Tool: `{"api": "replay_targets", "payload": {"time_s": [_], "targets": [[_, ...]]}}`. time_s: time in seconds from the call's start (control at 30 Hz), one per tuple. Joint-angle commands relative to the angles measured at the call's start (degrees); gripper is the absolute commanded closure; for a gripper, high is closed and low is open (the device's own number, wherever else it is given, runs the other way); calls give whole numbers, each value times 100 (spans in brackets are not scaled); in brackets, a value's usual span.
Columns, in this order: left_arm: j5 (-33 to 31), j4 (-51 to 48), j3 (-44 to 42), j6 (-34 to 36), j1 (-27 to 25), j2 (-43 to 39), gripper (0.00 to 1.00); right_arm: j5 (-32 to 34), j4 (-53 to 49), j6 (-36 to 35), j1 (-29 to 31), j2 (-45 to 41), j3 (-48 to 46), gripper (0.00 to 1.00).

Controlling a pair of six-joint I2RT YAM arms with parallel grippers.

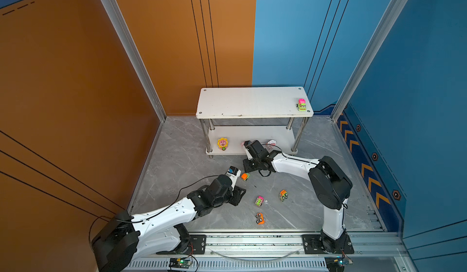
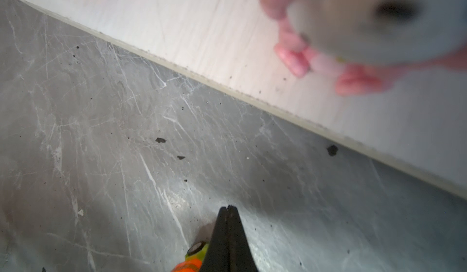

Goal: Place and organize the plastic toys onto the shelf

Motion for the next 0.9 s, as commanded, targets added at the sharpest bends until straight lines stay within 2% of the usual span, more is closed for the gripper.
{"api": "replay_targets", "payload": {"time_s": [0.0,0.27,0.5,0.73,0.87], "targets": [[125,292,241,85,-139,320,67,-216,-249,-165,-8,194,166,100],[123,665,424,52,-33,1115,72,-273,-199,-169,-32,222,-81,100],[282,715,522,-227,480,1637,76,-378,-62,28,-8,-94,-603,100],[584,827,682,-185,725,2010,81,33,-62,223,373,-687,-1355,100],[583,766,676,-160,901,2119,82,42,142,504,596,-981,-1745,100]]}}
